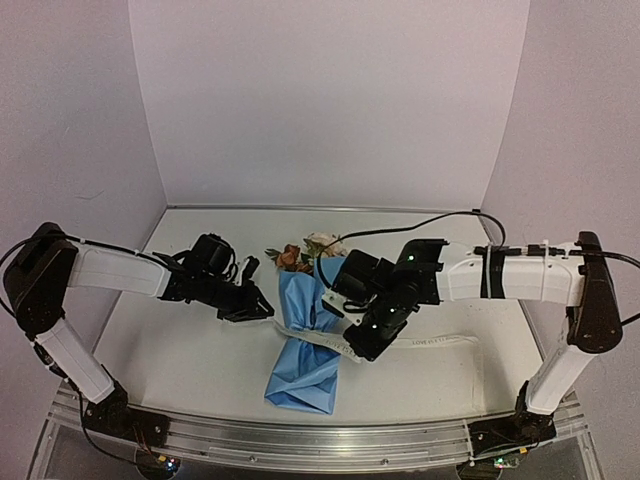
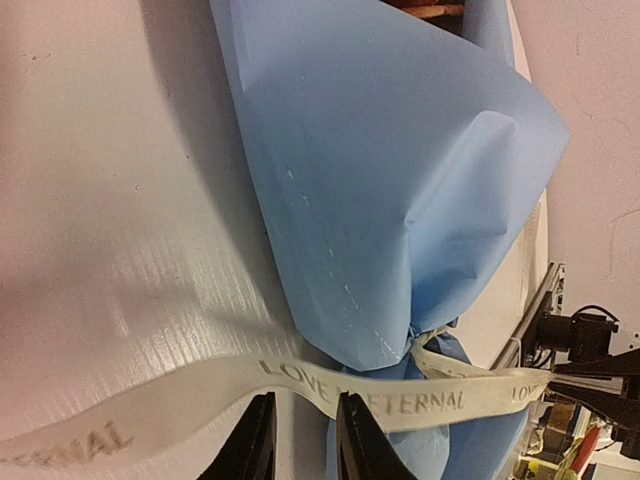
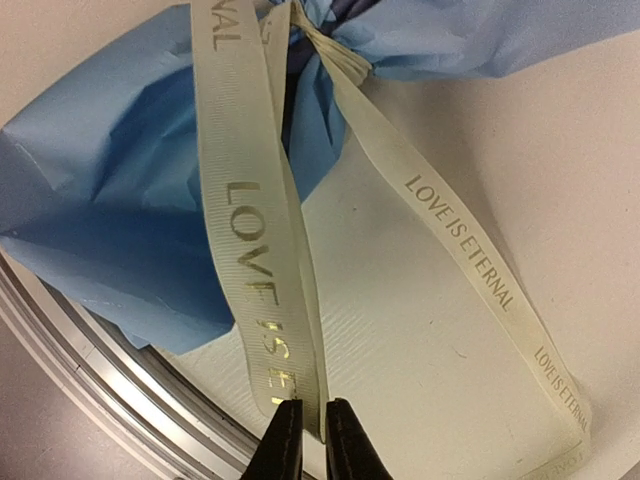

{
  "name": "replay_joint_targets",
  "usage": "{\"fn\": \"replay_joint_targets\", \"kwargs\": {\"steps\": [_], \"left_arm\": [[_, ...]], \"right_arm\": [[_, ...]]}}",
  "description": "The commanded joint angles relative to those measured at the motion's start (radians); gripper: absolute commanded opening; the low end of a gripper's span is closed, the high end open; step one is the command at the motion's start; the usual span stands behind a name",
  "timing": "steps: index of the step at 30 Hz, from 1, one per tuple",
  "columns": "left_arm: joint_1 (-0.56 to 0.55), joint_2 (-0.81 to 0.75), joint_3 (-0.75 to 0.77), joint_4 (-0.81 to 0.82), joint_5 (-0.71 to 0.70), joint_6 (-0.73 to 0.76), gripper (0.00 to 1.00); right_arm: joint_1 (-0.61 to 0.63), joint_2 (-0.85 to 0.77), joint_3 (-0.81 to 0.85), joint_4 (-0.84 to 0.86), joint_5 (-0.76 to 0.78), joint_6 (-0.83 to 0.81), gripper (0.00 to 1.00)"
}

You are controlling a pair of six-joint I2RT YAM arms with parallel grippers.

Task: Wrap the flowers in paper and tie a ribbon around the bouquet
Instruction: Pass from the left arm to the right, then pick up the right side of the half-tied ribbon.

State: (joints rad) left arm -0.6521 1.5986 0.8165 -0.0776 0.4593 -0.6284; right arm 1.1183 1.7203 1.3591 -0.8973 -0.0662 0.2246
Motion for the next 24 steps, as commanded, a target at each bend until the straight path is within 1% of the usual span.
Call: {"fn": "replay_joint_targets", "kwargs": {"steps": [1, 2, 3, 6, 9, 12, 16, 18, 21, 24], "left_arm": [[-0.005, -0.022, 0.004, 0.010, -0.027, 0.016, 0.24], [-0.006, -0.030, 0.001, 0.010, -0.025, 0.016, 0.29], [-0.006, -0.039, -0.002, 0.009, -0.025, 0.017, 0.31], [-0.006, -0.072, -0.014, 0.001, -0.029, 0.021, 0.33], [-0.006, -0.102, -0.021, -0.009, -0.040, 0.023, 0.37], [-0.006, -0.119, -0.011, -0.010, -0.035, 0.033, 0.38], [-0.006, -0.126, 0.010, 0.002, -0.005, 0.059, 0.38], [-0.006, -0.125, 0.024, 0.001, 0.006, 0.075, 0.38], [-0.006, -0.130, 0.049, -0.012, 0.007, 0.096, 0.38], [-0.006, -0.133, 0.072, -0.033, 0.006, 0.112, 0.38]], "right_arm": [[0.008, -0.015, -0.012, -0.037, 0.018, -0.013, 0.16], [0.008, -0.013, -0.010, -0.038, 0.014, -0.013, 0.17], [0.008, -0.013, -0.011, -0.037, 0.011, -0.012, 0.18], [0.008, -0.013, -0.011, -0.036, 0.009, -0.011, 0.24], [0.007, -0.029, -0.027, -0.030, 0.050, 0.008, 0.34], [0.001, -0.074, -0.070, -0.017, 0.172, 0.048, 0.48], [-0.022, -0.152, -0.155, -0.005, 0.360, 0.156, 0.59], [-0.049, -0.187, -0.212, -0.005, 0.451, 0.246, 0.65], [-0.130, -0.253, -0.333, -0.005, 0.510, 0.420, 0.68], [-0.203, -0.314, -0.422, -0.005, 0.568, 0.495, 0.68]]}}
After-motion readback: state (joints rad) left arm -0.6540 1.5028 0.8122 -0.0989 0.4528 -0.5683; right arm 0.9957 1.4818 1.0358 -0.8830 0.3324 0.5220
